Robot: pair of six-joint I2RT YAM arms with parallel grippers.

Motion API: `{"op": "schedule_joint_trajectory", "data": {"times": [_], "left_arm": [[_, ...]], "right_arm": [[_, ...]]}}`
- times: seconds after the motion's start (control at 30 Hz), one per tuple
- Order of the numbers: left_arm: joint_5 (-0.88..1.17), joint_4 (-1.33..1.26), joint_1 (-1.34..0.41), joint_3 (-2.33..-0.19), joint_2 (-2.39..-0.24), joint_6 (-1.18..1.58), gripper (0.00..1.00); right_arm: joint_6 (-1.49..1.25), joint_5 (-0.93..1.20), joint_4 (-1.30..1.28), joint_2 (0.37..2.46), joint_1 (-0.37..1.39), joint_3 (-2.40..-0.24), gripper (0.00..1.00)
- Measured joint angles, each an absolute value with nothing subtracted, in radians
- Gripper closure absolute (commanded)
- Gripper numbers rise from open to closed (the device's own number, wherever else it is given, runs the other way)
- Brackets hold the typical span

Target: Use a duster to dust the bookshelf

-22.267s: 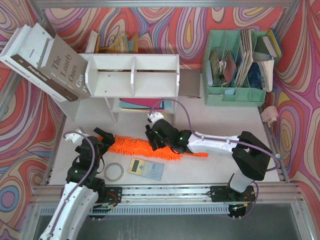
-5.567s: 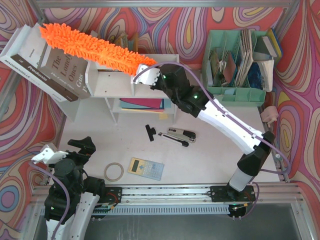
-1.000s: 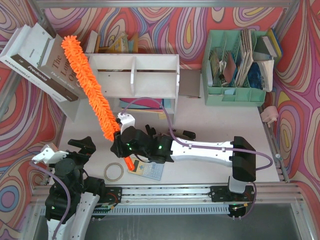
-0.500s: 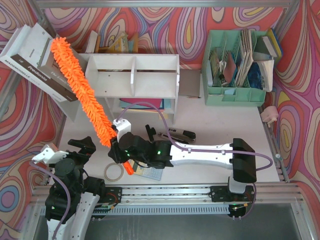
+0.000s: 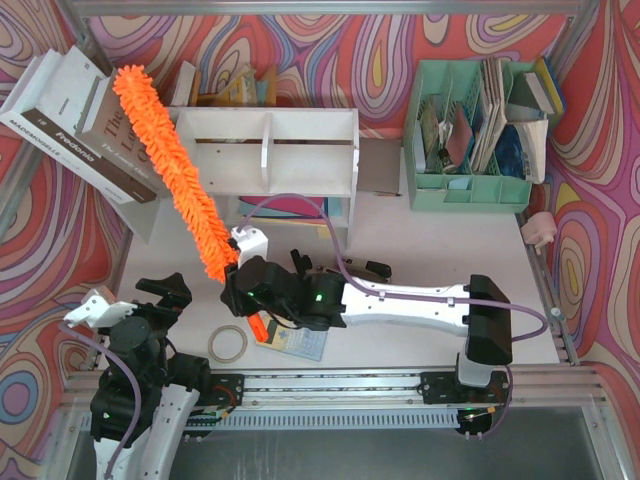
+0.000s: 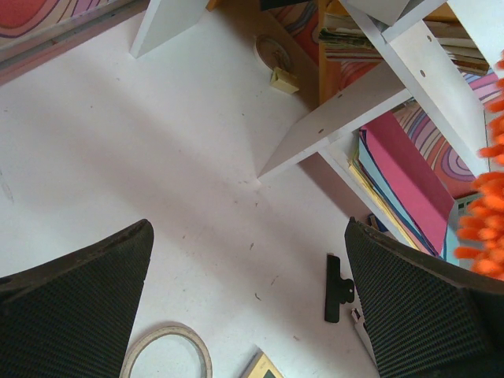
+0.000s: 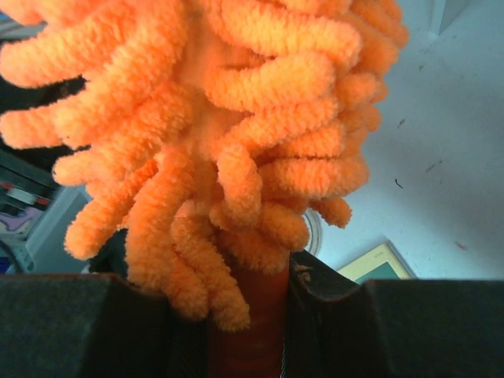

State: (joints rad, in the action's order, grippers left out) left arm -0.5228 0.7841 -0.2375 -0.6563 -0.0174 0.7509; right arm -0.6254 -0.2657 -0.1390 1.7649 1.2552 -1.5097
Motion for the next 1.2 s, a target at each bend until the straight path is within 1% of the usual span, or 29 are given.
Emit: {"op": "schedule_joint_trajectory", "data": {"times": [0.13,0.3,0.4,0.6,0.77,0.93,1.2], "left_arm": [[-0.523,0.784,-0.237,-0.656,-0.017,0.751,0.02],[-0.523,0.784,-0.237,-0.657,-0.017,0.751,0.02],[-0.523,0.784,-0.237,-0.657,-0.017,0.751,0.02],[-0.522,0.784,-0.237,-0.656,-0.017,0.751,0.02],[-0.522,0.784,-0.237,-0.656,-0.017,0.751,0.02],[-0.522,0.784,-0.237,-0.656,-0.017,0.751,0.01],[-0.52,0.784,-0.237,-0.656,-0.017,0.751,0.01]], "right_arm": [[-0.625,-0.273,-0.204,1.765,1.253,-1.604,1.0],[-0.63,-0.273,-0.3,1.82,1.222,-1.785,1.0],[-0.634,-0.281,-0.348,1.85,1.202,-1.824,1.0],[-0.644,-0.286,-0.451,1.908,1.191,-1.829,1.0],[-0.647,-0.287,-0.479,1.924,1.191,-1.841,1.0],[-0.67,-0.287,-0.482,1.922,1.182,-1.838,1.0],[-0.702,-0.324,-0.485,1.857,1.152,-1.745,1.0]]}}
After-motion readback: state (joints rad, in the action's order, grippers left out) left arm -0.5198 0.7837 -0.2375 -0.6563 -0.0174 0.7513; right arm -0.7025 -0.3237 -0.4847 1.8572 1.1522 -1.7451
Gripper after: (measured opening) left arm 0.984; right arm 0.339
